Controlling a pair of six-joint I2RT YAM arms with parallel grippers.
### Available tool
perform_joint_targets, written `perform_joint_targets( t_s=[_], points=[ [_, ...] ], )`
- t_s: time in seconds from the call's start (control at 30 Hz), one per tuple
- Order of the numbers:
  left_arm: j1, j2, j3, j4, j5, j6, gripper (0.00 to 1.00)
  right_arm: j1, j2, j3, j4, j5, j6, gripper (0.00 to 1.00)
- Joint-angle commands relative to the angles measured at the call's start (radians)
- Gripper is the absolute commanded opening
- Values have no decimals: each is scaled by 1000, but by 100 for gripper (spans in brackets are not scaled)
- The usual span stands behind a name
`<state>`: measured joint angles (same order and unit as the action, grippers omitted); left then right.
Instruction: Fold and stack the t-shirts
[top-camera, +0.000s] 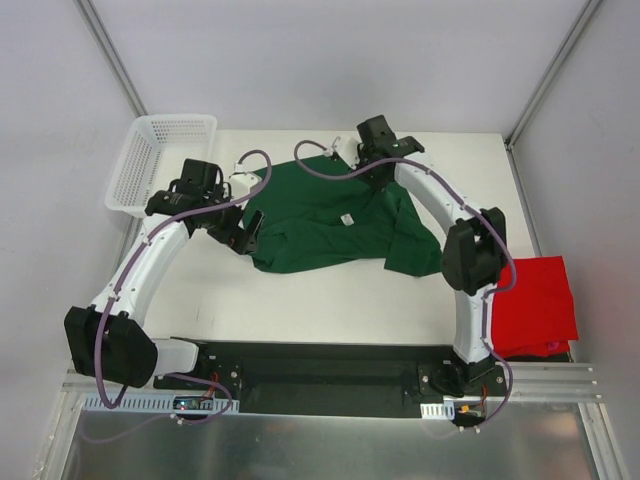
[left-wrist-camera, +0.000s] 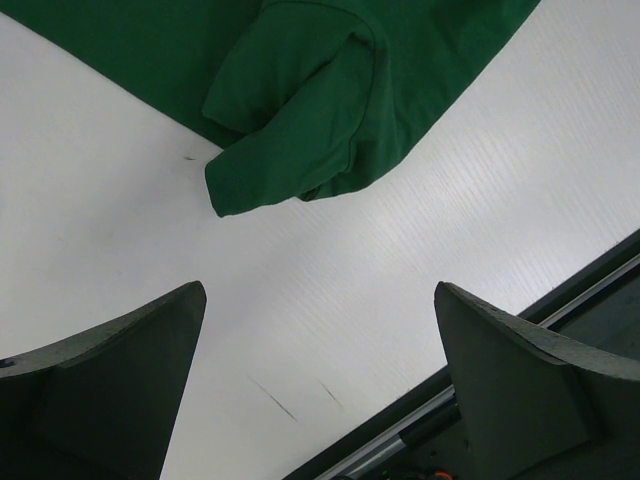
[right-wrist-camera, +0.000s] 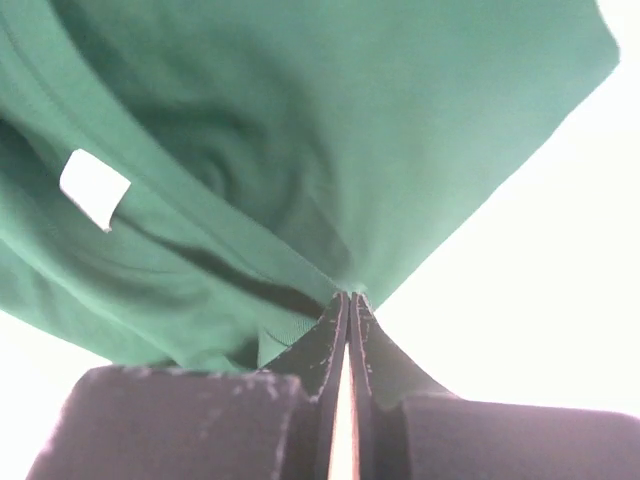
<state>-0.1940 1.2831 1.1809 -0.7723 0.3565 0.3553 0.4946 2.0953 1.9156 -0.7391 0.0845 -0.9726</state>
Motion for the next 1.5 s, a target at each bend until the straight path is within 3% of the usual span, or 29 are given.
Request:
perform_joint_targets(
  t_s=[0.0, 0.43, 0.9, 1.03, 1.47],
  points=[
    [11, 22, 22, -4, 25, 4, 99, -7, -150, 5, 7, 73, 15, 1],
    [11, 107, 132, 34, 50, -19, 99, -4, -322, -67, 53, 132, -3, 1],
    [11, 479, 329, 59, 211, -24, 99, 12, -394, -109, 58, 173, -26, 1],
    [11, 573, 344, 59, 217, -29, 99, 13, -429, -116, 67, 192, -37, 1],
    [11, 640, 365, 62, 142, 17, 100, 39, -572, -144, 107, 259, -75, 1]
  ],
)
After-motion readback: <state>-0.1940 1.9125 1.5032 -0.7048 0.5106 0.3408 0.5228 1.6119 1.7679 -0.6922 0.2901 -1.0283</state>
